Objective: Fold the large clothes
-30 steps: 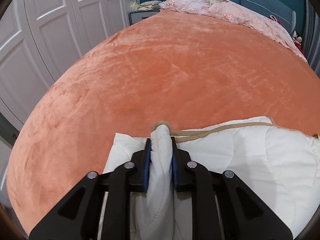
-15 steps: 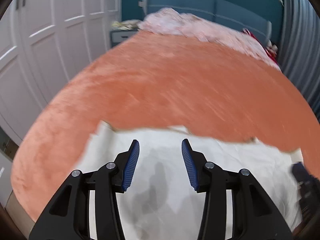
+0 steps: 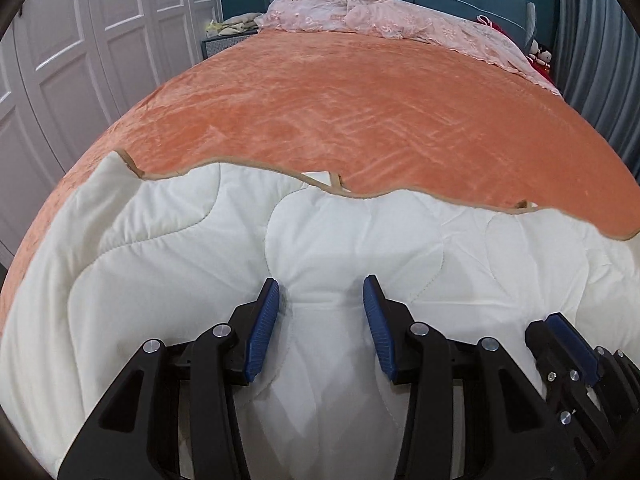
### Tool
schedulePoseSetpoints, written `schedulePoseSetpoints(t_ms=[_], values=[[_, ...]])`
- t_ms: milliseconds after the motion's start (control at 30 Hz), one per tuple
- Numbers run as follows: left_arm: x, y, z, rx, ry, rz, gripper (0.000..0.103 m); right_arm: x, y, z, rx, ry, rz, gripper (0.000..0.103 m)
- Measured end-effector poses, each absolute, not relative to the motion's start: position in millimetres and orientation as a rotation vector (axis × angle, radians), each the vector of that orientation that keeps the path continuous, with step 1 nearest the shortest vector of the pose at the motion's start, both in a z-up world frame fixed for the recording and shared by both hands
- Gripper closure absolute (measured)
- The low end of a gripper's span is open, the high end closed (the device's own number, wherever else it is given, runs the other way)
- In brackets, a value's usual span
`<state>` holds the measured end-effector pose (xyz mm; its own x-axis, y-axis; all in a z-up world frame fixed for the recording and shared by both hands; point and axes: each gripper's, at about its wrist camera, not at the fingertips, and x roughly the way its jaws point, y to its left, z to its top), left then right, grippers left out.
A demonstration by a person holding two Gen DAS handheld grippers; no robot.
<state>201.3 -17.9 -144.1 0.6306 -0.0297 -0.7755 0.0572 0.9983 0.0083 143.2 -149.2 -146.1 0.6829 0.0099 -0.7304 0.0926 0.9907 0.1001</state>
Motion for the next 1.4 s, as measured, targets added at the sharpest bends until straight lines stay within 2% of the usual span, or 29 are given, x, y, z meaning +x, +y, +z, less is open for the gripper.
schedulePoseSetpoints(t_ms=[467,633,867,1100,1400], values=[[210,-25,-158,0.075,0.870,-0.024,0.061,150,-148,-160,0.118,0.821,-0.054,0.092],[208,-19,-150,0.043,0.883,-0.050,0.061,142,-148,-147,0.121,0.796,-0.042,0.091],[143,25,-111,0.023,0.894,-0.093,0.061,65,-139,-104,0.090,0.812,0.000,0.091],[93,37,-115,0.068,0.936,-0.085,0.061,19,-124,-124,0.060,0.904,0.021,0.090],[78,30,-133,0.117,0.916,-0.063,0.061,18,-118,-145,0.003,0.888,0.014,0.090]])
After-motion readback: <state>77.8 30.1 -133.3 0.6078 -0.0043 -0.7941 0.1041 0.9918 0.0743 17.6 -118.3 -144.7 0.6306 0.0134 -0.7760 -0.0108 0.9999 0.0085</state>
